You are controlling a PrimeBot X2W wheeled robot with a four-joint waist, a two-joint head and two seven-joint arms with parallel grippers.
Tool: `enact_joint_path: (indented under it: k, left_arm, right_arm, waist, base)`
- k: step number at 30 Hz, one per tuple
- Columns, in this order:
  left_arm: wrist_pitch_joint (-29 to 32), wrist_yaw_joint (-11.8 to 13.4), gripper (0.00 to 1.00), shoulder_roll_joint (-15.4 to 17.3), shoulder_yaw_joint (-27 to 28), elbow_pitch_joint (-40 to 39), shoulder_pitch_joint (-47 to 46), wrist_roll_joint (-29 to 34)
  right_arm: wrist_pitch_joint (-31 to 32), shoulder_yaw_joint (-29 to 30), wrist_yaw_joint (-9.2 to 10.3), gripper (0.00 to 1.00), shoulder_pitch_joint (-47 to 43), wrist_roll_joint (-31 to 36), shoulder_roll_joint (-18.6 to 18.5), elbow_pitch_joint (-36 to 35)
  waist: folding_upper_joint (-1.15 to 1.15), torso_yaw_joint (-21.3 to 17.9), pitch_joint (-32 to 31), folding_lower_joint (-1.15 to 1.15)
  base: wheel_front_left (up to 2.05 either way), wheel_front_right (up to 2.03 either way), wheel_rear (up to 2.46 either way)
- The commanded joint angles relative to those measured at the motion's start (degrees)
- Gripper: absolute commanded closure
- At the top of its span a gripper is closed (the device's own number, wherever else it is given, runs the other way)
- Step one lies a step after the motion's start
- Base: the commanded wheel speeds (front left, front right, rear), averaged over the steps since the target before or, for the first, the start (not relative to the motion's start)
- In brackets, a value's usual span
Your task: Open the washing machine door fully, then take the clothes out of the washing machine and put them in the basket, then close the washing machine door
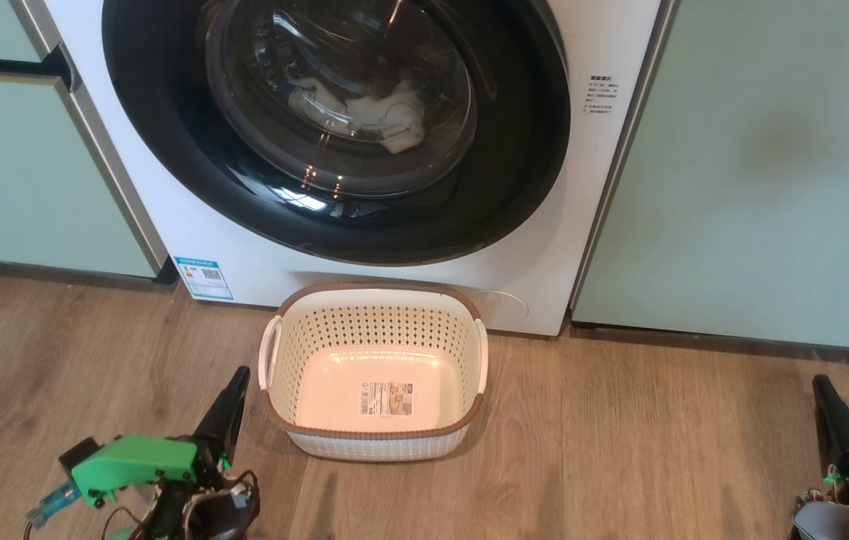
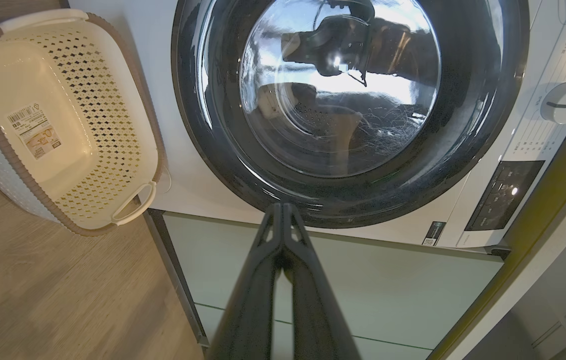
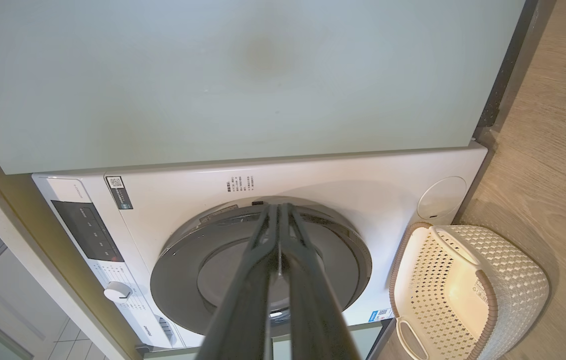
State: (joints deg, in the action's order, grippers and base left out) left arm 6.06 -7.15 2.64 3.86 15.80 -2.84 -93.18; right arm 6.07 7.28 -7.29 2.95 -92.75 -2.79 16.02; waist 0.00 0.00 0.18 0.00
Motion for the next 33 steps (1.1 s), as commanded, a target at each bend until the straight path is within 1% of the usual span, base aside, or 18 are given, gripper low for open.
enact_joint_path:
  k: [1,29,30,33]
  left_arm:
    - [0.26,-0.34,1.00,0.42,2.45,-1.79,-3.32,0.85]
    - [0.36,-0.34,1.00,0.34,2.57,-1.78,-3.33,0.95]
    - [0.06,0.00,0.00,-0.09,0.18,0.00,-0.01,0.51]
    - [0.03,0.14,0.00,-0.35,-0.37,2.20,1.11,0.51]
  right_arm:
    - [0.29,-0.92,-0.20,1.00,3.22,0.46,-0.24,-2.01]
    - [0.37,-0.82,-0.20,1.00,3.22,0.54,-0.18,-2.00]
    - [0.01,0.07,0.00,0.00,0.00,0.07,0.07,0.00]
    - [-0.02,-0.17,0.00,0.00,-1.12,0.04,0.46,2.28]
  waist:
    - [0.00,0.00,0.00,0.00]
    - [0.00,0.00,0.00,0.00]
    - [0.00,0.00,0.00,0.00]
    - [0.00,0.00,0.00,0.00]
  base:
    - [0.00,0.00,0.00]
    - [0.00,0.00,0.00]
    - [0.00,0.00,0.00]
    - [0.00,0.00,0.00]
